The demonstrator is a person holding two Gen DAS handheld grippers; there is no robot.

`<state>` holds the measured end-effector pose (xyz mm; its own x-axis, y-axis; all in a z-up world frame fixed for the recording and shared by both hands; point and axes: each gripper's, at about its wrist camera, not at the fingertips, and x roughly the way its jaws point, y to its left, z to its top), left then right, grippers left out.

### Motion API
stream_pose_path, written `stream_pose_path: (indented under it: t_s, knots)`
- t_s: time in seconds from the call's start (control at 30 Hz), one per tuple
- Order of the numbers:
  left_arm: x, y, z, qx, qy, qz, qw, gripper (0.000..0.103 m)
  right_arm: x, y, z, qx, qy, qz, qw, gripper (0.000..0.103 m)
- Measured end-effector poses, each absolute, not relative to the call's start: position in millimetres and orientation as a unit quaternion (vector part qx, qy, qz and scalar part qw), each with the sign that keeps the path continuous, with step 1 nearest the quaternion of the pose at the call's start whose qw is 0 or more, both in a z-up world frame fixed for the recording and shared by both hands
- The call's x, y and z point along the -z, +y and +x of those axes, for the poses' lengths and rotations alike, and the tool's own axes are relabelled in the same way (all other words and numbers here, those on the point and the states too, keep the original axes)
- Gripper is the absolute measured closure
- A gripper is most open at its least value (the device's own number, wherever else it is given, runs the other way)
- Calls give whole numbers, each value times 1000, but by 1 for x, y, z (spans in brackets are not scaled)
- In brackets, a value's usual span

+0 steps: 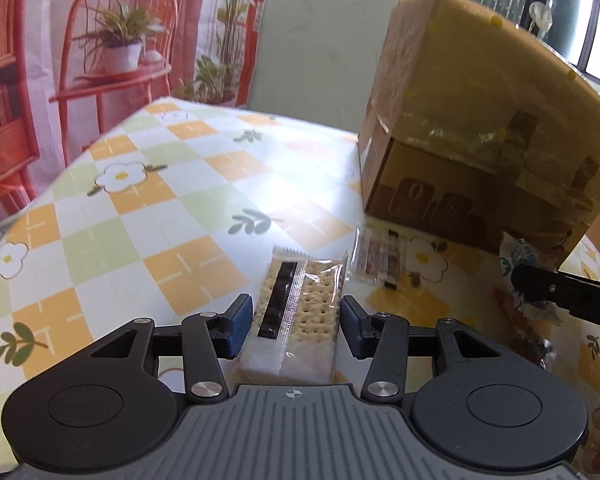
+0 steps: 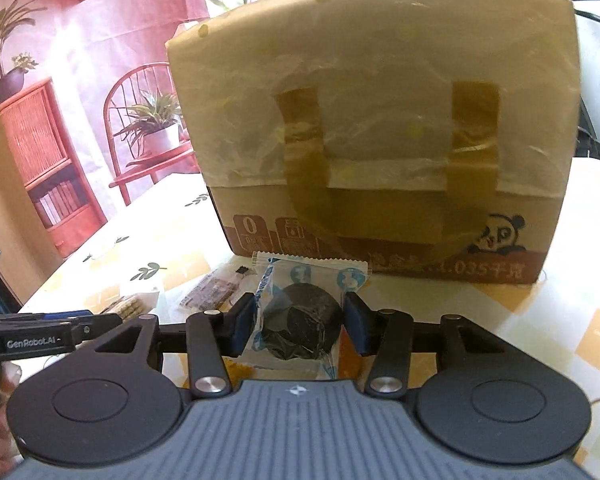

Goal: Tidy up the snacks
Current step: 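Grasp the white cracker packet with the left tool while the right grasps the blue-white packet, then lift both held packets up and carry them over the box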

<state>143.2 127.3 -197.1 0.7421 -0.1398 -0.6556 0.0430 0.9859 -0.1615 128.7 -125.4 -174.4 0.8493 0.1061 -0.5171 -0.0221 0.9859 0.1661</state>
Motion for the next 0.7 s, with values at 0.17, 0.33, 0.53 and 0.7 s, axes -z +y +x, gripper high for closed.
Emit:
stream_pose_path:
  t_s: [0.17, 0.33, 0.53, 0.7]
  knots:
    - [199, 125, 147, 50, 370, -57, 926, 51, 175, -132, 126, -32, 270, 93, 958, 53]
    - [201, 120, 146, 46, 367, -43, 928, 53, 177, -135, 125, -34, 267, 101, 958, 53]
    - [178, 128, 141, 37, 335, -65, 939, 54, 170, -139, 119, -36, 252, 110, 961, 53]
    - [138, 122, 140, 56, 289, -68, 953, 54, 150, -141, 112, -38, 220, 109, 969, 53]
